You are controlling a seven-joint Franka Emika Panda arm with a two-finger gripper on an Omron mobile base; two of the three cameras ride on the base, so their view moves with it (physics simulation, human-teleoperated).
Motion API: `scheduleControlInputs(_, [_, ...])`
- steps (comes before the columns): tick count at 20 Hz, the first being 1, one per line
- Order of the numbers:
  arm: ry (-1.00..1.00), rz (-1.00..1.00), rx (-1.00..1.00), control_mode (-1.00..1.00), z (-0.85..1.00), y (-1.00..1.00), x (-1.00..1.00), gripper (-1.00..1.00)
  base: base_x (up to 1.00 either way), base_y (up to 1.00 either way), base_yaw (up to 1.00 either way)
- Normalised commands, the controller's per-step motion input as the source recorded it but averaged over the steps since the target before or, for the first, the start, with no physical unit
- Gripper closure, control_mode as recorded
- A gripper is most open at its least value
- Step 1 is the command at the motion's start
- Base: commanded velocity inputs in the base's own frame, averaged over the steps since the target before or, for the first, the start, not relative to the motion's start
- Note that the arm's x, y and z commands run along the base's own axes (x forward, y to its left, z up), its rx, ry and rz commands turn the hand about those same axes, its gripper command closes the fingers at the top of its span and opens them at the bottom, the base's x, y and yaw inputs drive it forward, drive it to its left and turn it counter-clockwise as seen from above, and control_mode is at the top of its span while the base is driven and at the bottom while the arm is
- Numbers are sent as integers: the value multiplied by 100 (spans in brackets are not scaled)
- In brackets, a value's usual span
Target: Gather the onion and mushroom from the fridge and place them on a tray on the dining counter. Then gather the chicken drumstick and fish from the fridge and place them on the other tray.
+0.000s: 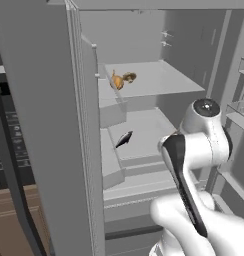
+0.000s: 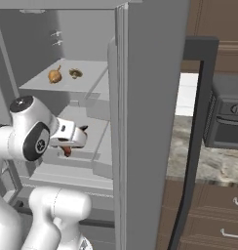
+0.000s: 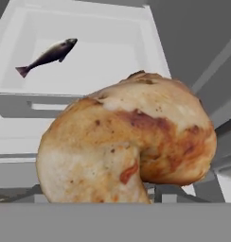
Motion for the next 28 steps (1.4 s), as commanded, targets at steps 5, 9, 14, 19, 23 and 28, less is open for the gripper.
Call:
scheduleControlInputs(5, [2,0,0,-100,62,3,-96,100,0,0,0])
scheduleControlInputs(9, [-2,-1,3,-100,41,0,-90,100,0,0,0])
scheduleControlInputs(14, [-3,-1,0,-100,2,0,-10,100,0,0,0])
scheduleControlInputs(19, [-5,-2,0,-100,0,0,-28,100,0,0,0])
scheduleControlInputs(23, [-8,-1,0,100,0,0,-40,100,-46,0,-3])
scheduleControlInputs(28, [0,0,0,100,0,0,0,100,-86,20,-14])
